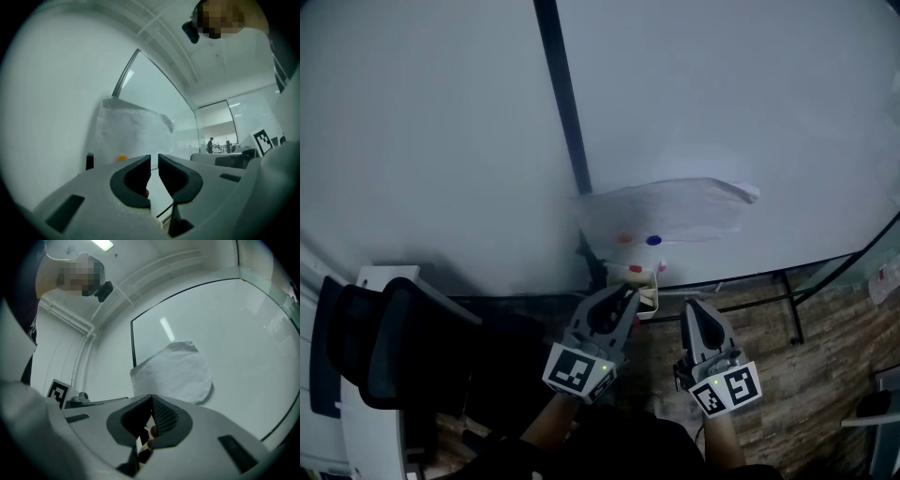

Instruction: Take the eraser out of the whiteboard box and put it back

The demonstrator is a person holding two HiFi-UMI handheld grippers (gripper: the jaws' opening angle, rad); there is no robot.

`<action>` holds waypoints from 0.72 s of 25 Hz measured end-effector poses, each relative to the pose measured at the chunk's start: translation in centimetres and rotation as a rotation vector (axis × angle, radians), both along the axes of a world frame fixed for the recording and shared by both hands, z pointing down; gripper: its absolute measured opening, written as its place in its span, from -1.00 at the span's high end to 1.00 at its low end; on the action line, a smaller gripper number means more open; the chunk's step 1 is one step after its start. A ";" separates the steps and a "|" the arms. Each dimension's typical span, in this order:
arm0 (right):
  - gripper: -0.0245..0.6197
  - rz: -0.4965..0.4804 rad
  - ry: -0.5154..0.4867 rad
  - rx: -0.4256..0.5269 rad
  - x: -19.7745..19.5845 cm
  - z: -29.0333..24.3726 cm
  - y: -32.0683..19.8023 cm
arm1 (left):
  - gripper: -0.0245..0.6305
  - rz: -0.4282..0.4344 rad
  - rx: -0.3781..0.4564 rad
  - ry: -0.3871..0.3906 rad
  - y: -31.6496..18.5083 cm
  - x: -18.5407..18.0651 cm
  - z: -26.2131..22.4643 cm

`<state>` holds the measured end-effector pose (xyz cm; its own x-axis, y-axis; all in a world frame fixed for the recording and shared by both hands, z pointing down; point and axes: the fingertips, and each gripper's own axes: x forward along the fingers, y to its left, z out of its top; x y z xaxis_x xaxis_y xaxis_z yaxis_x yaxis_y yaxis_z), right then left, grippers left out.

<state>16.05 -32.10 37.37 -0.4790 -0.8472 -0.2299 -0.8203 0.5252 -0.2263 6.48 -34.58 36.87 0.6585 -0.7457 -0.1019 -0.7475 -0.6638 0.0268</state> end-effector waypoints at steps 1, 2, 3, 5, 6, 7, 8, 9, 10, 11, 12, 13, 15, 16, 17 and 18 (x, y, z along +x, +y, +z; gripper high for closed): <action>0.91 0.000 -0.002 0.015 -0.1 -0.5 0.0 | 0.80 0.012 0.036 0.007 0.5 0.0 -1.1; 0.91 0.001 -0.003 0.029 -0.2 -1.1 0.0 | 0.83 0.019 0.066 0.007 0.9 0.0 -1.9; 0.91 0.003 -0.003 0.042 -0.3 -1.5 0.0 | 0.86 0.022 0.092 0.003 1.3 -0.1 -2.4; 0.91 0.004 -0.003 0.062 -0.5 -2.1 0.0 | 0.91 0.023 0.134 0.003 1.8 -0.4 -3.3; 0.91 0.004 -0.002 0.070 -0.6 -2.3 0.0 | 0.91 0.024 0.146 0.003 1.9 -0.4 -3.6; 0.91 0.004 0.000 0.077 -0.7 -2.5 0.0 | 0.91 0.026 0.149 -0.001 2.1 -0.4 -3.8; 0.91 0.006 0.003 0.083 -0.8 -2.6 0.0 | 0.91 0.029 0.144 -0.004 2.2 -0.4 -4.0; 0.91 0.008 0.006 0.087 -0.9 -2.7 0.1 | 0.91 0.033 0.142 -0.005 2.3 -0.3 -4.1; 0.91 0.009 0.008 0.089 -1.0 -2.7 0.1 | 0.91 0.037 0.147 -0.004 2.4 -0.4 -4.1; 0.91 0.010 0.011 0.090 -1.2 -2.7 0.1 | 0.91 0.038 0.157 -0.001 2.4 -0.5 -4.2; 0.91 0.010 0.014 0.091 -1.3 -2.7 0.1 | 0.91 0.037 0.162 0.002 2.4 -0.6 -4.2; 0.91 0.010 0.015 0.092 -1.3 -2.8 0.1 | 0.91 0.032 0.155 0.003 2.3 -0.7 -4.2; 0.91 0.009 0.015 0.094 -1.4 -2.8 0.1 | 0.91 0.024 0.144 0.002 2.1 -1.0 -4.0; 0.91 0.010 0.014 0.094 -1.3 -2.8 0.1 | 0.91 0.022 0.148 0.001 2.1 -1.2 -3.9; 0.91 0.011 0.013 0.093 -1.3 -2.8 0.1 | 0.91 0.020 0.149 0.004 2.0 -1.2 -3.9; 0.91 0.012 0.012 0.092 -1.2 -2.8 0.1 | 0.91 0.019 0.145 0.010 2.0 -1.3 -4.0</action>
